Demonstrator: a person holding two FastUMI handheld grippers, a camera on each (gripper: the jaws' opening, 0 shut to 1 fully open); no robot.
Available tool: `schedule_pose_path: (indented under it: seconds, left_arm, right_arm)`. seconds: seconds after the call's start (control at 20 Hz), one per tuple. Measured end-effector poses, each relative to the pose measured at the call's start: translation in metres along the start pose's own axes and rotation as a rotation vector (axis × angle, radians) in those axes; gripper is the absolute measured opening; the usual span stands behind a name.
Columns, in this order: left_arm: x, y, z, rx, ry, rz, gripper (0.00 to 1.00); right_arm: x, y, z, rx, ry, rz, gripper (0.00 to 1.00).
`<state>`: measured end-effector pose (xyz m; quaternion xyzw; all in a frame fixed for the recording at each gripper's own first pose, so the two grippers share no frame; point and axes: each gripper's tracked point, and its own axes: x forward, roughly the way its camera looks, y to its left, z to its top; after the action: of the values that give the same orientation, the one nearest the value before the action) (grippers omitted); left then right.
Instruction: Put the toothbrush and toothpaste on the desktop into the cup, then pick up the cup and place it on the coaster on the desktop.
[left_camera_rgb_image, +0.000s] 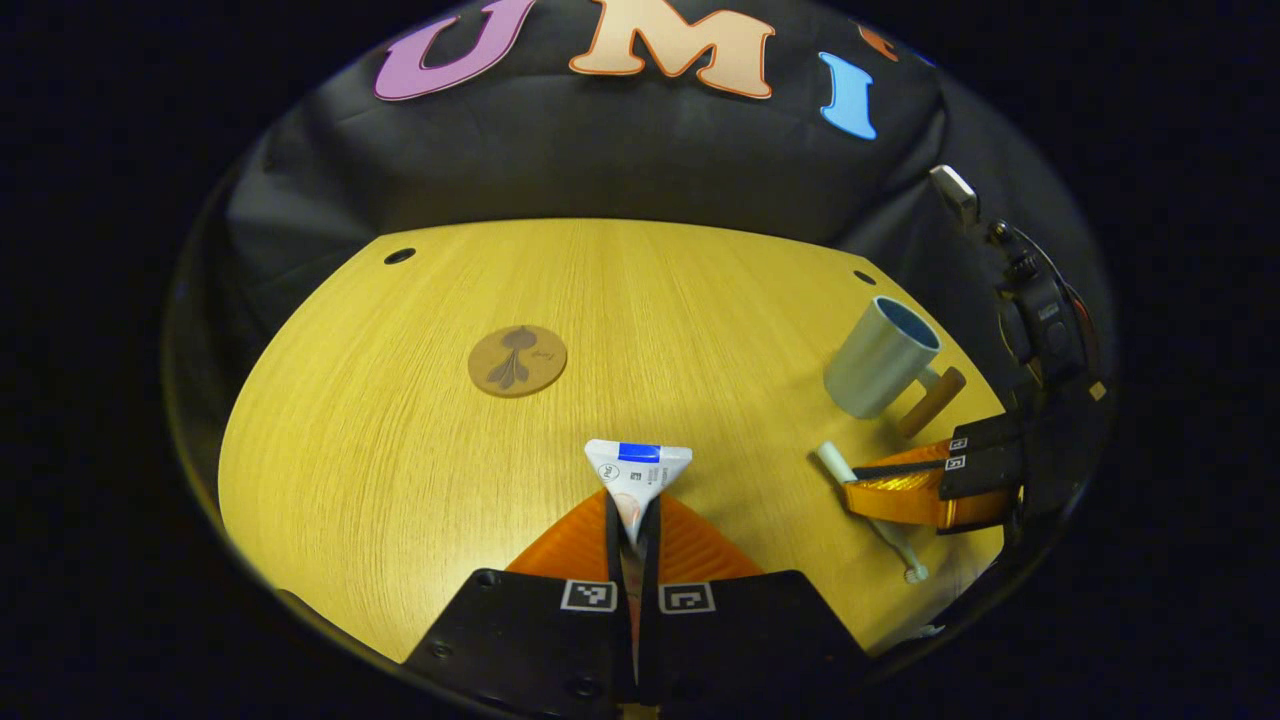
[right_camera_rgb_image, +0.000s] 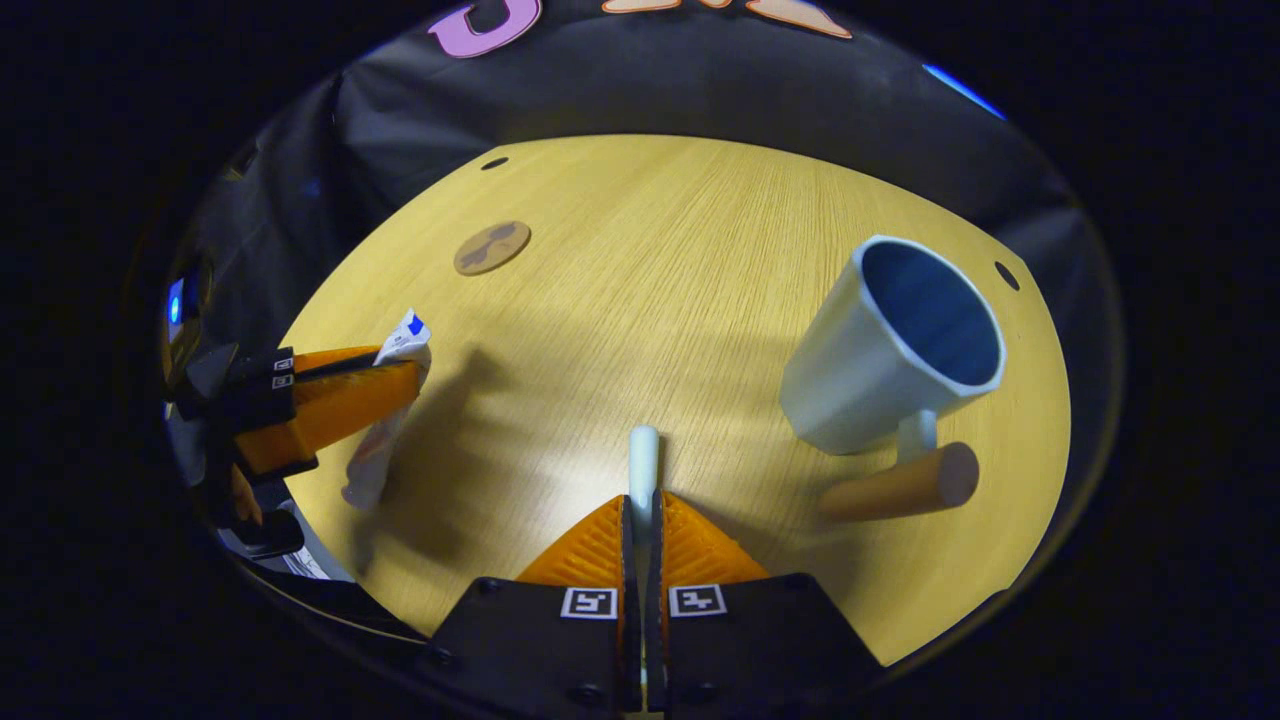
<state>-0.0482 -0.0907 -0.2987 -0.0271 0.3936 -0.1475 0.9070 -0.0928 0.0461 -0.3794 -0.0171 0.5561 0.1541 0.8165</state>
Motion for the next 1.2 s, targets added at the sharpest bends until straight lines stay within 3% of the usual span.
schedule_pose_path:
  seconds: [0.5,0.7,1.2]
  left_arm:
    - [-0.016,-0.021,0.032,0.000,-0.048,-0.021,0.01]
    - [-0.021,-0.034,0.050,-0.006,-0.075,-0.039,0.00]
    - [-0.044,-0.069,0.096,0.011,-0.172,-0.078,0.02]
  right_arm:
    - [-0.043,-0.004,0.033,0.098,-0.171,0.058,0.05]
    - [-0.068,-0.007,0.063,0.135,-0.282,0.088,0.05]
    - [-0.120,-0.051,0.146,0.177,-0.576,0.071,0.04]
